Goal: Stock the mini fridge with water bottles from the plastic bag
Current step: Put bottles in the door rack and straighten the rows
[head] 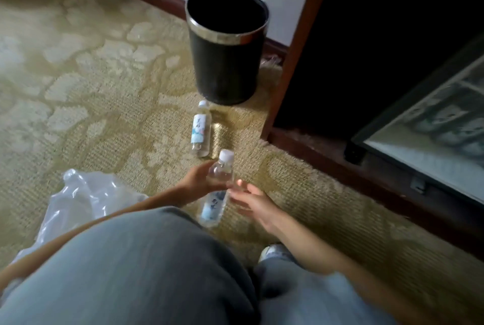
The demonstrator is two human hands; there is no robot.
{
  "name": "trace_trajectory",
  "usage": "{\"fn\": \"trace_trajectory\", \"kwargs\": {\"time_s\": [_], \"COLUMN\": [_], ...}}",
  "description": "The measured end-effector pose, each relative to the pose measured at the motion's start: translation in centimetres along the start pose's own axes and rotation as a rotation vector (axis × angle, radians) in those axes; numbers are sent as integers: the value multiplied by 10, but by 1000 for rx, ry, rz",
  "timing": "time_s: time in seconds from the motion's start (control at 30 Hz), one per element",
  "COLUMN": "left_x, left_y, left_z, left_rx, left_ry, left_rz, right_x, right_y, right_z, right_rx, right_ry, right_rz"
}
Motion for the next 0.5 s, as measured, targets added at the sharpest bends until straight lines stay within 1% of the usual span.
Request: {"fn": "trace_trajectory", "kwargs": {"time_s": [0.03,0.1,0.2,0.27,0.37,0.47,0.5], "left_x": [-20,-64,-136,-187,-254,-306,-321], "left_y": [-7,-21,-46,-71,-112,-149,-159], "left_z": [2,6,15,32,70,117,132], "left_rx": [29,78,149,201,261,367,380], "left_ry": [-92,-190,-210,-136,51,217,248], "left_rz": [2,8,47,110,211,271,281], "right_x": [11,38,85,116,150,168,171], "right_y": [-11,-34,-74,-107,-160,-212,-229], "right_z": [-7,-21,-47,-69,-108,-145,-158], "right_rx": [-15,-36,-33,-65,-151,-205,-233], "right_ry": [17,-23,-84,-82,-135,-150,-136], "right_rz": [-27,-107,-234,-305,-380,-421,-438]}}
Point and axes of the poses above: each hand's wrist, its own y-axis towards the middle knuckle, its own z-axis out of the palm, x = y × z, the point moved 9 cm from there along y, towards the middle knuckle, and after that the axes turned 14 degrees about -z, right-handed, at the moved point
